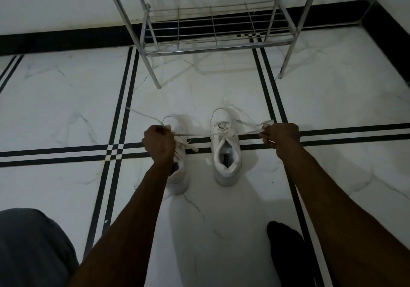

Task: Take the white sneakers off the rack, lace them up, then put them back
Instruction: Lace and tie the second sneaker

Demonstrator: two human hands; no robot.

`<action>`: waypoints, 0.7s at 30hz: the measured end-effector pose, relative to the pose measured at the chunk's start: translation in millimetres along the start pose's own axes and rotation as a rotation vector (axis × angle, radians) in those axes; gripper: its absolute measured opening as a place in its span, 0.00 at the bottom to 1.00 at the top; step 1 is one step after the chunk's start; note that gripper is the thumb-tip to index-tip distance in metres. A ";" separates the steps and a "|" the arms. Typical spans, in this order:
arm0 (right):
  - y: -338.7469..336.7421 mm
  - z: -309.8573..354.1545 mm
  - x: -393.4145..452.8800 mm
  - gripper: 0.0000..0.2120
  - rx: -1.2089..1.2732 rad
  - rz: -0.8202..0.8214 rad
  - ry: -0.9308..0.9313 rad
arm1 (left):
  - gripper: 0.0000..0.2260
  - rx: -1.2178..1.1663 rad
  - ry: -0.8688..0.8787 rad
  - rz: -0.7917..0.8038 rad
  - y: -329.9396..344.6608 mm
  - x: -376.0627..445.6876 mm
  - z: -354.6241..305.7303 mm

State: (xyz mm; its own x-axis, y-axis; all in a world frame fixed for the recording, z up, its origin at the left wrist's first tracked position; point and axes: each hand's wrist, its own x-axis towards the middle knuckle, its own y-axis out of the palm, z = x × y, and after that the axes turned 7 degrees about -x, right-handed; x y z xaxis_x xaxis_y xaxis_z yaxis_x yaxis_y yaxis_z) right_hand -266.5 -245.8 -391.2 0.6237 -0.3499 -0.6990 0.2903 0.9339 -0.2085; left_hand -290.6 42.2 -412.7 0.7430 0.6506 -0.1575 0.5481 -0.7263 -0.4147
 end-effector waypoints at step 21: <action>26.1 -30.6 -3.9 0.06 -0.885 0.154 -0.924 | 0.14 0.309 0.326 0.656 49.9 -42.4 -5.8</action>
State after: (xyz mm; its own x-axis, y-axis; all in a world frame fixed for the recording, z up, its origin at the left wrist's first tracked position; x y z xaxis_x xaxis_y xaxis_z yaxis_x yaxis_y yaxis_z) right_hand -283.6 -217.8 -414.8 0.9791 0.1772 -0.1002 -0.1856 0.5746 -0.7971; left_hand -292.5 -22.9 -421.5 0.9784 -0.0209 -0.2055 -0.1362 -0.8131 -0.5660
